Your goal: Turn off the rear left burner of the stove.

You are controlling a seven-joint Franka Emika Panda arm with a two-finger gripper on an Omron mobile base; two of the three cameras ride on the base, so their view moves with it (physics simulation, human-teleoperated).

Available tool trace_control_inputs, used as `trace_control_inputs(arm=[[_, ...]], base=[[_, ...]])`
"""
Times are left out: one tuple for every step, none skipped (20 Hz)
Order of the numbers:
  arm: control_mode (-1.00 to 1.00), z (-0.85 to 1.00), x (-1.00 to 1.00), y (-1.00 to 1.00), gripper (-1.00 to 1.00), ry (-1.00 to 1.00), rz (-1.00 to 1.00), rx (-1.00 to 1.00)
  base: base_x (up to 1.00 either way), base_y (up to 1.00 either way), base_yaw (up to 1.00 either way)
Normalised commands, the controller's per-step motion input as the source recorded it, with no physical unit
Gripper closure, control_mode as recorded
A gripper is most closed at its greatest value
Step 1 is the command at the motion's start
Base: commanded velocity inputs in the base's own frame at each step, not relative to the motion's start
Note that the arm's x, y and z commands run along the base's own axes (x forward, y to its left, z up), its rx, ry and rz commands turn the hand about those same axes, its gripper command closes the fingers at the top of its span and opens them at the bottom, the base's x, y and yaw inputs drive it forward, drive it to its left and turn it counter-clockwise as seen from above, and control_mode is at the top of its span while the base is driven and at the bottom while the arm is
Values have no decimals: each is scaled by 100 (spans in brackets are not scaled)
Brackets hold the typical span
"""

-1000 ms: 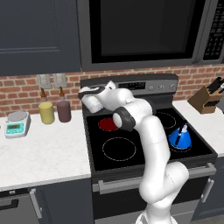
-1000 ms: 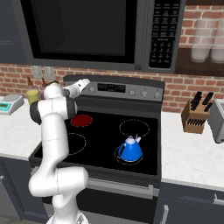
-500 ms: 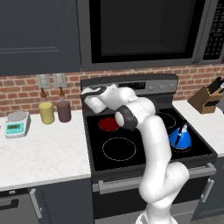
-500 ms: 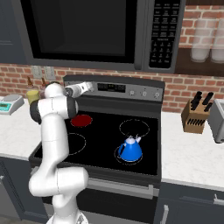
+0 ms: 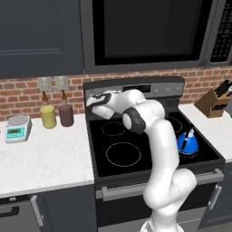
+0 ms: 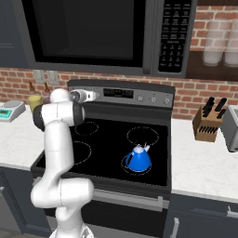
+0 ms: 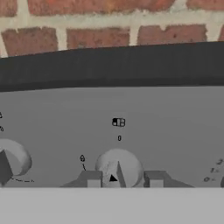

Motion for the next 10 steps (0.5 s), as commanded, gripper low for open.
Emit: trace_control_inputs(arm=[[-100,56,16,0,100,0,0,49],[-100,53,16,0,100,0,0,49],[-100,50,16,0,100,0,0,50],[-100,51,16,0,100,0,0,50],[-100,51,16,0,100,0,0,50],[-100,51,15,0,100,0,0,49],[-100,51,14,0,100,0,0,49],[-100,50,15,0,100,0,0,49],[-100,48,16,0,100,0,0,49],[-100,39,16,0,100,0,0,43]], base=[[0,0,0],[0,0,0],[0,0,0],[0,0,0],[0,0,0],[0,0,0],[0,0,0],[0,0,0],[0,0,0],[0,0,0]])
